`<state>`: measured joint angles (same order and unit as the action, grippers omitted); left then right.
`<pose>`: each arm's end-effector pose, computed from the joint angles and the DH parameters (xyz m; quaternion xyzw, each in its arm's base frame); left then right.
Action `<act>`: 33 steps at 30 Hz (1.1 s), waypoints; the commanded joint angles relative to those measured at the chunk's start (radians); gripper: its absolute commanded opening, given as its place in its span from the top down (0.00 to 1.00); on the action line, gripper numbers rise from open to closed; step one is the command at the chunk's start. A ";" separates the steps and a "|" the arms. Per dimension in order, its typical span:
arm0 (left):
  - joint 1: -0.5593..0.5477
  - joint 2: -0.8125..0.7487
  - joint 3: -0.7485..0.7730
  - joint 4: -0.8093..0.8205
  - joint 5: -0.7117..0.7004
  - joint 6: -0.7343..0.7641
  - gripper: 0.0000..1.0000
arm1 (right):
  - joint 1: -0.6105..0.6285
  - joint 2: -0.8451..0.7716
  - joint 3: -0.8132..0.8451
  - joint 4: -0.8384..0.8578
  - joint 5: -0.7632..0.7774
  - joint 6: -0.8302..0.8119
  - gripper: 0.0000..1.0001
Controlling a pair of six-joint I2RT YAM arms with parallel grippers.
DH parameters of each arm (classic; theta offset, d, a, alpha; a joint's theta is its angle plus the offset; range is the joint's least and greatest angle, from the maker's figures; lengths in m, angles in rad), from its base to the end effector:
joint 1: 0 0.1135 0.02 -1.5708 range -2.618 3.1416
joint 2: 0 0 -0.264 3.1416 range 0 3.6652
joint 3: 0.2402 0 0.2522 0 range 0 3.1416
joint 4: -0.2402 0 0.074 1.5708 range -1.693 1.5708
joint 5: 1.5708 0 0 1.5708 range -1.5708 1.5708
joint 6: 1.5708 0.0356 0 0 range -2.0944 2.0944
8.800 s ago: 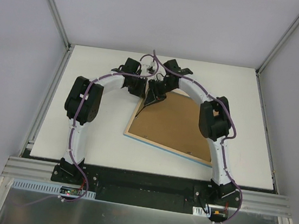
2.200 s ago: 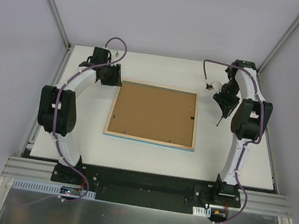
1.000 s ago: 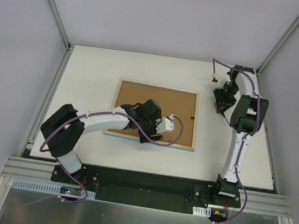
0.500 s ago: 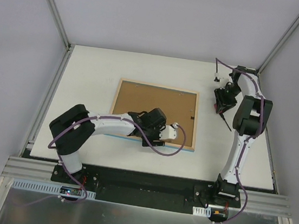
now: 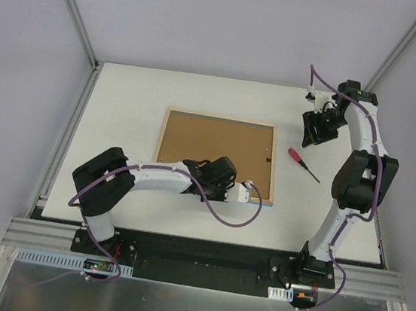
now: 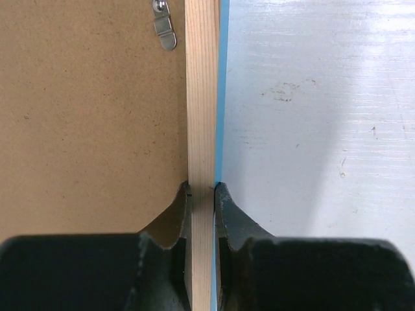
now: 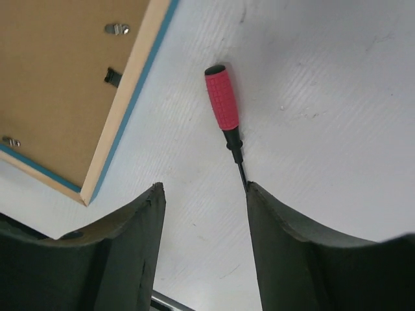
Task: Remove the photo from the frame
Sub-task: Turn over the photo frame at the center of the board.
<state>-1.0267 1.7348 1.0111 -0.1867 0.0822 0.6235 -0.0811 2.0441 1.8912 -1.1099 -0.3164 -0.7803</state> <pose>0.1805 -0.3040 0.1703 0.7034 0.6315 -0.1030 0.3096 0.4238 -0.0233 0.2677 -0.3569 0.9085 0.0782 0.2026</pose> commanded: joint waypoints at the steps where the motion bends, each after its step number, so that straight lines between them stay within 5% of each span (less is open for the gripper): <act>1: -0.003 0.052 0.001 -0.158 0.100 -0.007 1.00 | -0.006 -0.218 -0.154 -0.007 -0.139 -0.228 0.44; 18: 0.132 0.052 0.227 -0.281 0.284 -0.093 1.00 | -0.026 -0.876 -0.975 0.228 -0.315 -0.896 0.40; 23: 0.148 0.066 0.282 -0.303 0.304 -0.116 1.00 | 0.004 -1.051 -1.148 0.337 -0.299 -0.925 0.36; 33: 0.166 0.100 0.388 -0.347 0.330 -0.137 1.00 | 0.199 -1.114 -1.287 0.531 -0.136 -0.861 0.34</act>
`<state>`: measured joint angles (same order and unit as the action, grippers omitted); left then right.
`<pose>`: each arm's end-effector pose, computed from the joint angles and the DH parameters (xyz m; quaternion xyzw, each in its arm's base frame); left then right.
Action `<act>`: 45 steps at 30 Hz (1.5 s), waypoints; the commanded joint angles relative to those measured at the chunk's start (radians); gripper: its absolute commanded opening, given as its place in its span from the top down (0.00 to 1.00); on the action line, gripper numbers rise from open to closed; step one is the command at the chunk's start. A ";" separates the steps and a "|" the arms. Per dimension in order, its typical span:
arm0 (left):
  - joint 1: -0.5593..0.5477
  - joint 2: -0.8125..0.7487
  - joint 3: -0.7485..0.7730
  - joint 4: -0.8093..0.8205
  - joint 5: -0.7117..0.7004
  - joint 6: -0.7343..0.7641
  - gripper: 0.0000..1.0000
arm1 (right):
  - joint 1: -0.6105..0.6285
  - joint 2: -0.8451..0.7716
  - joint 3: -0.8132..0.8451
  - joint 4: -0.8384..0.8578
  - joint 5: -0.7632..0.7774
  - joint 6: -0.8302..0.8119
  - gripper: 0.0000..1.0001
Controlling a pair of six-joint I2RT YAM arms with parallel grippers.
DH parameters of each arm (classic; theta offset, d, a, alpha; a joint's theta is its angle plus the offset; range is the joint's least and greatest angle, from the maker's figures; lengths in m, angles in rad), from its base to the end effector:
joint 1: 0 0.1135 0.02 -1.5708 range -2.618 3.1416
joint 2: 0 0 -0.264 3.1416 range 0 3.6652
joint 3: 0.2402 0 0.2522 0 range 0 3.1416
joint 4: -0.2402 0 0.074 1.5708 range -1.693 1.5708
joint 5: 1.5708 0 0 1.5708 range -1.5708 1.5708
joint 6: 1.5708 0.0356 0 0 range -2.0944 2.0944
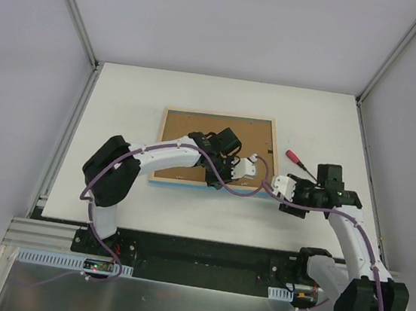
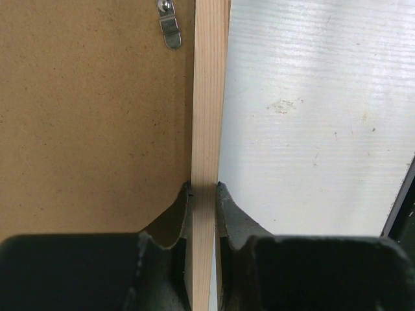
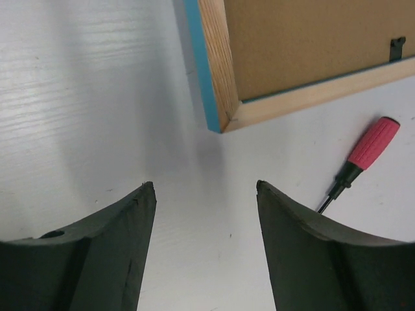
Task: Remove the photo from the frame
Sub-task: Turn over the photo frame at the center of the board.
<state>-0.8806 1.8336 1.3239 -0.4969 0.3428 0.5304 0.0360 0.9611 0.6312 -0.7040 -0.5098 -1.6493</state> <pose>0.2386 -0.3077 0.2104 0.6498 0.6897 -0.2091 0.2416 0.1730 0.0236 0.2171 -0.7409 0.5710 -0.0171 0.3531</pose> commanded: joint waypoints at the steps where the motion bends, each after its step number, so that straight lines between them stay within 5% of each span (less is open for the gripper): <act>1: 0.025 0.006 0.086 -0.045 0.073 -0.046 1.00 | 0.108 -0.035 -0.033 0.141 0.076 0.017 0.34; 17: 0.046 0.015 0.163 -0.097 0.125 -0.047 1.00 | 0.401 -0.068 -0.237 0.586 0.382 0.091 0.34; 29: 0.052 0.009 0.179 -0.115 0.144 -0.055 1.00 | 0.547 0.028 -0.261 0.762 0.474 0.103 0.36; 31: 0.055 0.006 0.181 -0.118 0.147 -0.053 1.00 | 0.565 0.048 -0.269 0.793 0.500 0.102 0.44; 35: 0.058 -0.007 0.182 -0.123 0.139 -0.058 1.00 | 0.582 0.044 -0.263 0.798 0.545 0.112 0.83; 37: 0.061 -0.020 0.186 -0.124 0.128 -0.060 1.00 | 0.582 0.016 -0.263 0.798 0.538 0.112 0.95; 42: 0.066 -0.086 0.176 -0.137 0.078 -0.044 0.70 | 0.585 -0.032 -0.206 0.724 0.540 0.134 0.99; 45: 0.065 -0.146 0.164 -0.135 0.047 -0.033 0.42 | 0.585 -0.027 -0.134 0.612 0.536 0.155 0.99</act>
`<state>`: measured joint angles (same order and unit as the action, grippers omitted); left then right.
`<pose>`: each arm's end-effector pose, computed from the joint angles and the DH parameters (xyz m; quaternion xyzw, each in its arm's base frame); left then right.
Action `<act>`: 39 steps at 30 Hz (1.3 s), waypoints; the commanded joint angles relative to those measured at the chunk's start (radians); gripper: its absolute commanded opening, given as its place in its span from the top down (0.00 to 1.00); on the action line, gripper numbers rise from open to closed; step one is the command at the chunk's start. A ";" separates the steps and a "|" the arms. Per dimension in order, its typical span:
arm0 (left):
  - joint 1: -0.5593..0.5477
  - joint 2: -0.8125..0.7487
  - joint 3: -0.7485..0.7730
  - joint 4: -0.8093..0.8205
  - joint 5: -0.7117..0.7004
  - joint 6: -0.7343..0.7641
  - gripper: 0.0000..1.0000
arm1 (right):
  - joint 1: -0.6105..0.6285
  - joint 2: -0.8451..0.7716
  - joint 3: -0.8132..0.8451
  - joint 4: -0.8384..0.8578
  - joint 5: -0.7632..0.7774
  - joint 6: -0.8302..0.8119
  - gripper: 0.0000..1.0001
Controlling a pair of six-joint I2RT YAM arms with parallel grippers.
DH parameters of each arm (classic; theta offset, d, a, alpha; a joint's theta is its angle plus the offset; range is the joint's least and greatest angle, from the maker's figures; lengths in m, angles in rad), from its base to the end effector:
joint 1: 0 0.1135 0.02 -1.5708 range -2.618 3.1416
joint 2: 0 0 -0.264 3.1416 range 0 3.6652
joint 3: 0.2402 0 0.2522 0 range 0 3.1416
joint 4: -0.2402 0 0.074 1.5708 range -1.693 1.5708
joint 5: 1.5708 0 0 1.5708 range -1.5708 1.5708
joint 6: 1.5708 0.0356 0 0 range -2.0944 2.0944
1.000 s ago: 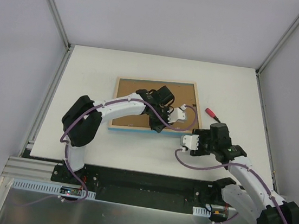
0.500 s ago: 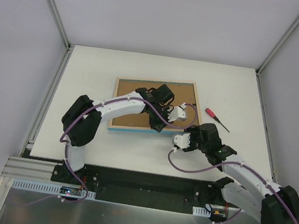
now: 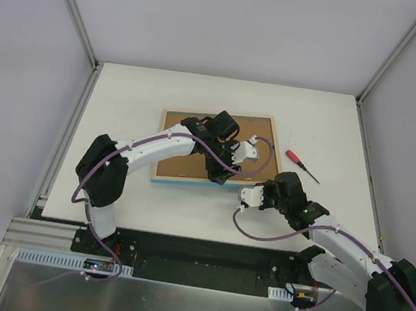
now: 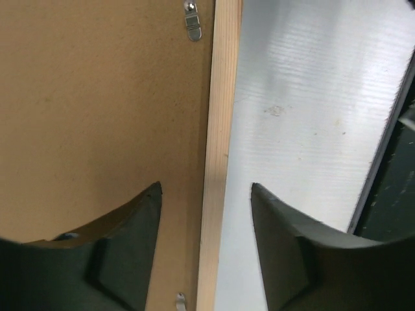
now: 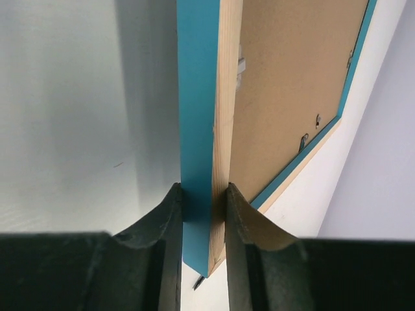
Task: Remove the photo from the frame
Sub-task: Turn over the photo frame at the center of the board.
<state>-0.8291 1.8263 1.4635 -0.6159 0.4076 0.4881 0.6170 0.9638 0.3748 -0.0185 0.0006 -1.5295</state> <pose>0.2575 -0.3019 0.2496 0.6200 0.7046 -0.2393 0.2487 0.1602 0.1136 0.1816 -0.7787 0.4231 -0.2043 0.4157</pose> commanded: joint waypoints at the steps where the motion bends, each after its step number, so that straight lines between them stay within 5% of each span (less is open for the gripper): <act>1: 0.015 -0.156 0.018 -0.018 -0.024 0.015 0.35 | 0.003 -0.028 0.159 -0.125 0.015 0.049 0.99; 9: 0.013 -0.239 -0.031 -0.016 -0.116 0.087 0.14 | -0.006 0.016 0.469 -0.480 -0.119 0.155 0.99; 26: 0.013 -0.262 -0.028 -0.008 -0.230 0.193 0.13 | -0.163 0.090 0.852 -0.840 -0.436 0.215 1.00; 29: 0.015 -0.265 -0.026 0.002 -0.243 0.204 0.18 | -0.197 0.092 0.866 -0.856 -0.479 0.220 1.00; 35: 0.013 -0.259 -0.002 0.002 -0.257 0.218 0.51 | -0.295 0.102 0.874 -0.883 -0.582 0.229 1.00; 39: 0.010 -0.257 0.011 0.004 -0.259 0.221 0.60 | -0.355 0.122 0.914 -0.905 -0.651 0.242 1.00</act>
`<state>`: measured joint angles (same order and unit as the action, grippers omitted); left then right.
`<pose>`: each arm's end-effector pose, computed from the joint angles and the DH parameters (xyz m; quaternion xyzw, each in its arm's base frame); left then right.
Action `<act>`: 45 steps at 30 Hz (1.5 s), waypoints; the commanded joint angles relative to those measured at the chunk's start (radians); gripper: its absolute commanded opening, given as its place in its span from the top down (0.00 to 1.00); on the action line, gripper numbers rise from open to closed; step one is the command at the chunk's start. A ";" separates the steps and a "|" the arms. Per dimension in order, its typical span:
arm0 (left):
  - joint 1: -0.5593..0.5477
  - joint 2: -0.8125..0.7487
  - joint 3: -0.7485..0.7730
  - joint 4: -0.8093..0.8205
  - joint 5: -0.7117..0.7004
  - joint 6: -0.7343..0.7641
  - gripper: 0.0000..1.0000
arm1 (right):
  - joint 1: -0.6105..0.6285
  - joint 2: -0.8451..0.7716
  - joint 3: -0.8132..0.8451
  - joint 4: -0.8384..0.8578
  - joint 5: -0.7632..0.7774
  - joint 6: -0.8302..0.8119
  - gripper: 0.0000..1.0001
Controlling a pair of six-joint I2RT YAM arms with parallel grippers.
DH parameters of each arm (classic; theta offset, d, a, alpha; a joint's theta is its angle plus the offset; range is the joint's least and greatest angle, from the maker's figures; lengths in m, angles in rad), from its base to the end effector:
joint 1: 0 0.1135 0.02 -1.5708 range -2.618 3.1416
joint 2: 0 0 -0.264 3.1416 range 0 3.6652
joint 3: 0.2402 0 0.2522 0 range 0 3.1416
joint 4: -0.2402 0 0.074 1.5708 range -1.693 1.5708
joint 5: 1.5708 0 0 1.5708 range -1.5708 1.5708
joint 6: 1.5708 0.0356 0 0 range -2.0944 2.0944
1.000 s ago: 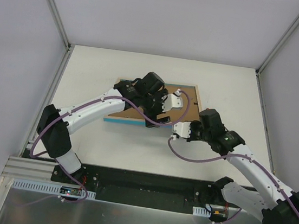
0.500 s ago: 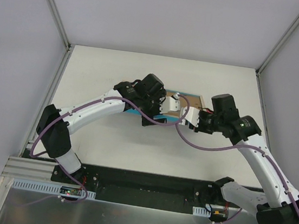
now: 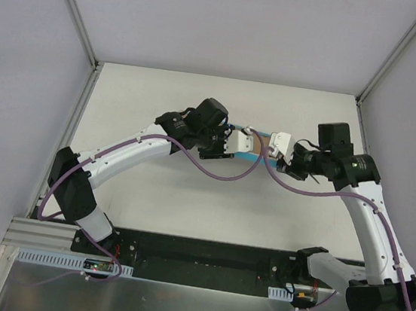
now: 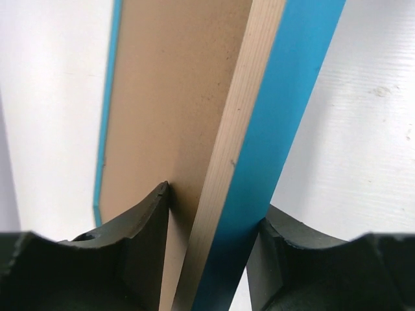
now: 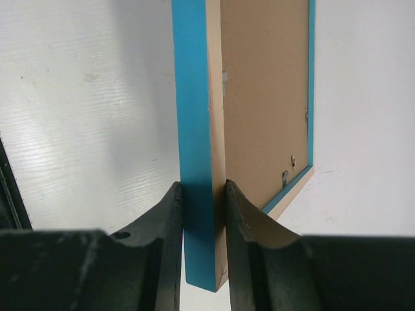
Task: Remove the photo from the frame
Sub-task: Turn over the photo frame at the center of the board.
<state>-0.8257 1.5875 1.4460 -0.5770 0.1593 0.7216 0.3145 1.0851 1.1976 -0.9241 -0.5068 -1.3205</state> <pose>0.2383 -0.2666 0.3305 0.6578 0.6263 -0.0938 0.4077 0.1904 0.0801 0.3578 -0.7194 0.5473 0.0311 0.4265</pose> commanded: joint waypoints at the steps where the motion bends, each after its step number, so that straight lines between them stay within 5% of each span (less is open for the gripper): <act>1: 0.007 -0.018 0.030 -0.037 -0.010 -0.014 0.61 | -0.063 0.009 0.102 -0.004 -0.157 0.038 1.00; 4: 0.004 -0.018 0.039 -0.035 -0.015 -0.020 0.64 | -0.080 0.030 0.135 -0.004 -0.153 0.066 0.98; 8: 0.002 -0.011 0.076 -0.038 -0.023 -0.069 0.72 | -0.106 0.062 0.175 0.024 -0.098 0.138 0.51; 13: 0.002 0.023 0.158 -0.058 -0.056 -0.166 0.78 | -0.250 0.104 0.241 0.070 -0.186 0.274 0.32; 24: 0.020 0.224 0.583 -0.303 -0.001 -0.476 0.77 | -0.529 0.226 0.411 0.191 -0.398 0.705 0.29; 30: 0.150 0.359 0.902 -0.446 0.169 -0.668 0.74 | -0.610 0.275 0.402 0.255 -0.440 0.908 0.29; 45: 0.609 0.459 0.912 -0.403 0.502 -0.835 0.74 | -0.632 0.395 0.274 0.335 -0.380 1.080 0.31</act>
<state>-0.3412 1.9896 2.3505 -0.9455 0.4812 -0.0025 -0.3107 1.4502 1.4826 -0.6388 -0.8757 -0.3038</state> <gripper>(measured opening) 0.287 0.692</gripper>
